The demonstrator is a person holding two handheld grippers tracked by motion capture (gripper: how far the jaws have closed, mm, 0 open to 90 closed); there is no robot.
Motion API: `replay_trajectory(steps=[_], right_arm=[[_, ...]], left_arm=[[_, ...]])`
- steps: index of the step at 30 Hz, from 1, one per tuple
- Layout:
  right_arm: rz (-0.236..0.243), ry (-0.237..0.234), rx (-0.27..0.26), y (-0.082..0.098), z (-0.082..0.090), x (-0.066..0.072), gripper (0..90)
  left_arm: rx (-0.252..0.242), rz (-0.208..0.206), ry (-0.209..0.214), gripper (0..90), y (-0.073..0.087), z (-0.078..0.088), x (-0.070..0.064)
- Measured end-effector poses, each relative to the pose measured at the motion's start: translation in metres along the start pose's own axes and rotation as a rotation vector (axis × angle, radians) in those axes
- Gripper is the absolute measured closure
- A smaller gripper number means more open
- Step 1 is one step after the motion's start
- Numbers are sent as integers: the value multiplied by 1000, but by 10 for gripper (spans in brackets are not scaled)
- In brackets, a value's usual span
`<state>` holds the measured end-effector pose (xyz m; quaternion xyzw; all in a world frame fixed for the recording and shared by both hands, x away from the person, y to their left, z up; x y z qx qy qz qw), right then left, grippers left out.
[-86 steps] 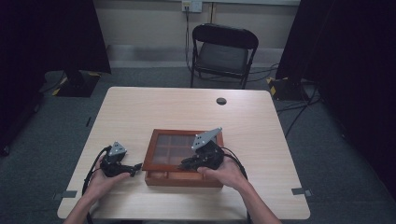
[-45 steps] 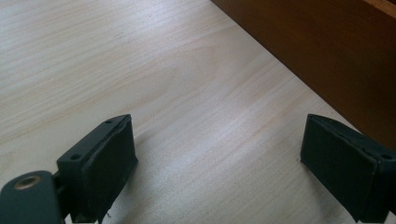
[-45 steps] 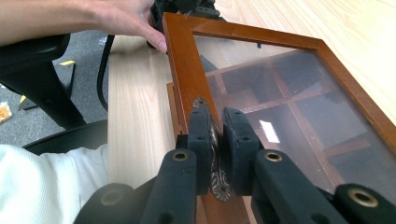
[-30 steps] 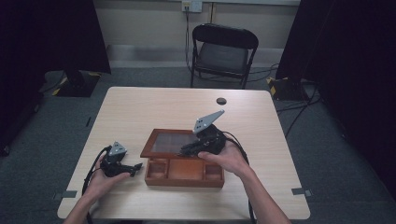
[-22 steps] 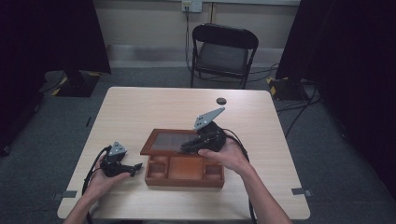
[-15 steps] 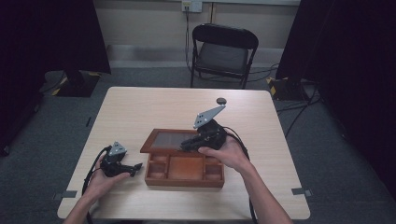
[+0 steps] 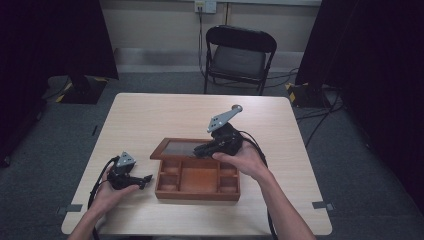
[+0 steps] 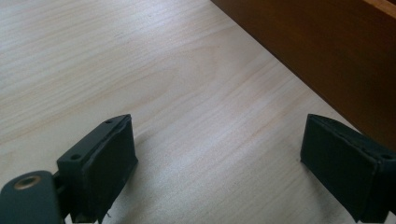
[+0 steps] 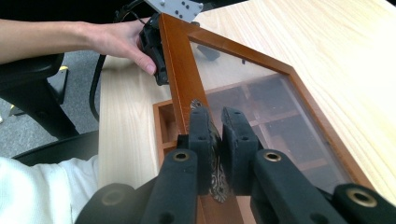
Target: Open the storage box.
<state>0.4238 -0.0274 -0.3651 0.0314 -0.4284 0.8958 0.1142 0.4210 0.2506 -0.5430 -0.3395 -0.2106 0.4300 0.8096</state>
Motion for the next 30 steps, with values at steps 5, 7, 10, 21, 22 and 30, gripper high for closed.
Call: replay_trajectory(steps=[5, 7, 10, 21, 22, 30], right_arm=[[-1, 7, -1, -4, 2, -3, 830], [0, 3, -4, -5, 3, -4, 830], [0, 2, -5, -5, 3, -4, 831], [-6, 11, -15, -13, 8, -11, 833], [-9, 11, -17, -13, 9, -12, 833], [-5, 15, -11, -18, 11, -15, 835]], left_arm=[[0, -1, 0, 94, 0, 0, 0], [2, -4, 0, 94, 0, 0, 0], [1, -1, 0, 94, 0, 0, 0], [2, -4, 0, 94, 0, 0, 0], [2, -4, 0, 94, 0, 0, 0], [2, -4, 0, 94, 0, 0, 0]])
Point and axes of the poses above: each handheld gripper's, and its own axes: z roughly backward along the jaws, y roughly out of its underside, x roughly to its left, the point moved 6 cm from there along -z, roughly forward along the jaws, and after that the axes turned 4 degrees about -y, right-handed, at the moved point
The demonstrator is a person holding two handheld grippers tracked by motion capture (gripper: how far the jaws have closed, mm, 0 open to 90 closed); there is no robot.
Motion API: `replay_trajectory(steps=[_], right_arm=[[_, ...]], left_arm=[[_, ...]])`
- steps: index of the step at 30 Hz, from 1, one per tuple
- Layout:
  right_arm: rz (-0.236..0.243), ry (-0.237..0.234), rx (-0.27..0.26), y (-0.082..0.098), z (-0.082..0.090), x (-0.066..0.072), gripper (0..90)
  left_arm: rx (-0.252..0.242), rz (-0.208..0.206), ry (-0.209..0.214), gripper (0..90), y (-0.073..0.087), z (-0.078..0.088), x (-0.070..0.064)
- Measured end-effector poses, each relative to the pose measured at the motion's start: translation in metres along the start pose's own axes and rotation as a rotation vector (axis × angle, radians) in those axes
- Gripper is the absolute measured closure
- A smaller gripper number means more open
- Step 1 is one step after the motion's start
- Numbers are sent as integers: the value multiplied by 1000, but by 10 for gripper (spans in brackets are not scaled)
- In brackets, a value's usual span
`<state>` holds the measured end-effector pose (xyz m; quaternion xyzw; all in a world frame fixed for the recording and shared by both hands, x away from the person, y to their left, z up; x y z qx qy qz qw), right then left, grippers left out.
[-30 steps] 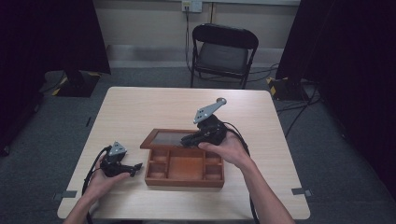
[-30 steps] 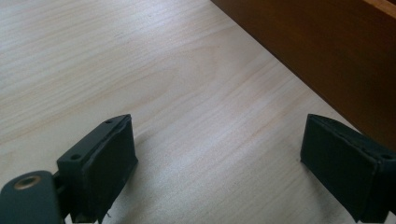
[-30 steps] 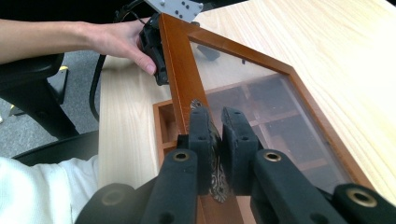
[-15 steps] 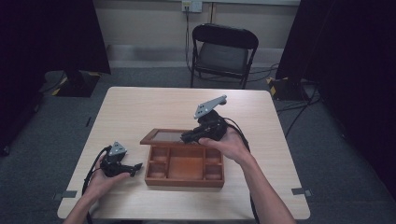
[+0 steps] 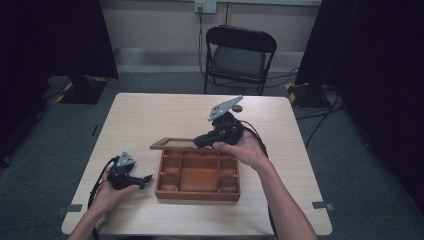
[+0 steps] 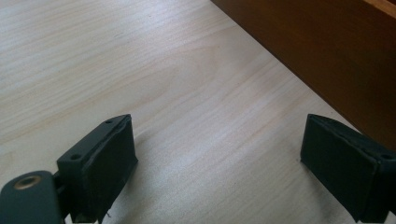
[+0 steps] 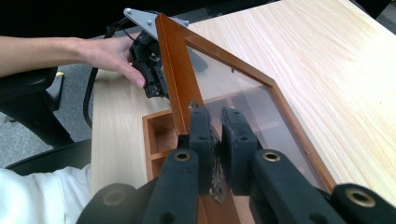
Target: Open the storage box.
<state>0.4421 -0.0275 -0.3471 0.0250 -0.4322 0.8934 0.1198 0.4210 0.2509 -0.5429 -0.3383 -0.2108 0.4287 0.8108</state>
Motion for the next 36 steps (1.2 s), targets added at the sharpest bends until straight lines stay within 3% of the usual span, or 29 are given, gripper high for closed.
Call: replay_trajectory(steps=[36], right_arm=[[-1, 6, 6, -4, 2, -2, 837]], left_arm=[[0, 0, 0, 94, 0, 0, 0]])
Point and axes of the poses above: each handheld gripper's, and its own axes: z roughly backward along the jaws, y roughly out of its underside, x roughly to its left, the point moved 6 cm from there along -z, roughly forward along the jaws, and after that the axes turned 4 degrees about -y, right-handed, at the moved point
